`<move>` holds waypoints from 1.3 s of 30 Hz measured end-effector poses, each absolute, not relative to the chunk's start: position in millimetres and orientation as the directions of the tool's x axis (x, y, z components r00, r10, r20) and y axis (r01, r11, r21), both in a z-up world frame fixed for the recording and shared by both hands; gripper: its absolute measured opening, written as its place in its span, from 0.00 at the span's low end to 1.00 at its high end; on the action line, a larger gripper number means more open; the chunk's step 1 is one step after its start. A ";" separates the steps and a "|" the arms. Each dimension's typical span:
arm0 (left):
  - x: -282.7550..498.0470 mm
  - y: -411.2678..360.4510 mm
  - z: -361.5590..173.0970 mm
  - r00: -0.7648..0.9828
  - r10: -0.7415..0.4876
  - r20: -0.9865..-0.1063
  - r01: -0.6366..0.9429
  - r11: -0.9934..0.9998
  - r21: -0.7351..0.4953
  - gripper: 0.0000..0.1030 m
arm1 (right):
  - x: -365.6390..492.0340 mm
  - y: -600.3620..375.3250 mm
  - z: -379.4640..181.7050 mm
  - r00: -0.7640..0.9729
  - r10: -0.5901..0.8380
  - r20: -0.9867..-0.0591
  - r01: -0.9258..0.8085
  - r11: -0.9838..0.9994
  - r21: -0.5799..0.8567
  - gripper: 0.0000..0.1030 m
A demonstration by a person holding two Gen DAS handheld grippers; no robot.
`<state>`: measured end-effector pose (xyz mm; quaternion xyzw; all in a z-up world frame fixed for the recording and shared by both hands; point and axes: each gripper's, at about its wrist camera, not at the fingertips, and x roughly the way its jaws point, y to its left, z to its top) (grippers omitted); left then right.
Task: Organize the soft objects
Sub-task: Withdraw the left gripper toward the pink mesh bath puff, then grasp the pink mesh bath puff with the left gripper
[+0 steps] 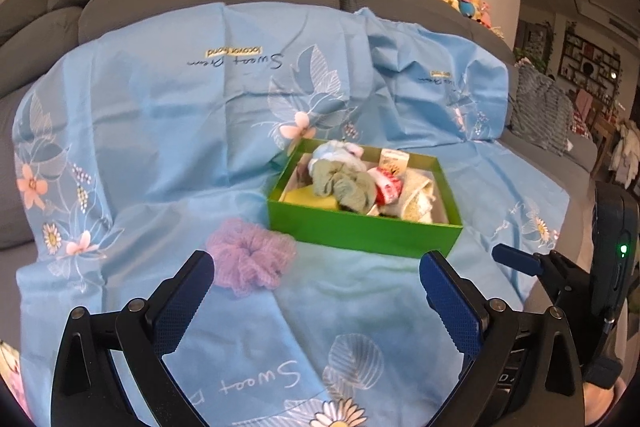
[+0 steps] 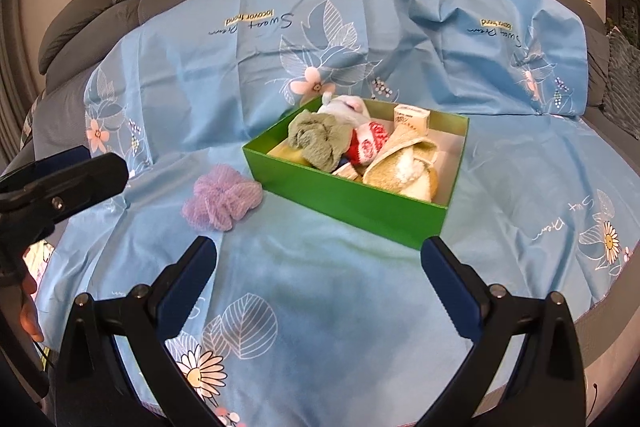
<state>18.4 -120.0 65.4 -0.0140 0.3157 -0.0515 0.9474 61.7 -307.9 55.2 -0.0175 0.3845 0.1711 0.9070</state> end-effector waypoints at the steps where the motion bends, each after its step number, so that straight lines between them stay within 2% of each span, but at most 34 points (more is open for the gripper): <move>1: 17.3 -117.5 62.8 0.793 -0.105 -0.600 0.086 0.994 -0.061 0.99 | 61.8 -306.7 53.9 0.642 0.298 -0.707 -0.325 0.940 0.100 0.99; 26: 46.3 -57.7 12.2 0.726 -0.098 -0.680 0.006 0.991 -0.136 0.99 | 84.8 -246.5 14.5 0.548 0.315 -0.775 -0.402 0.912 0.086 0.99; 32: 63.5 -27.3 -7.9 0.688 -0.123 -0.715 -0.046 0.976 -0.212 0.99 | 93.5 -233.0 -5.9 0.506 0.314 -0.803 -0.419 0.904 0.090 0.99; 39: 98.6 7.1 -37.0 0.631 -0.207 -0.747 -0.086 0.939 -0.333 0.99 | 113.1 -205.1 -25.6 0.460 0.344 -0.819 -0.477 0.874 0.099 0.99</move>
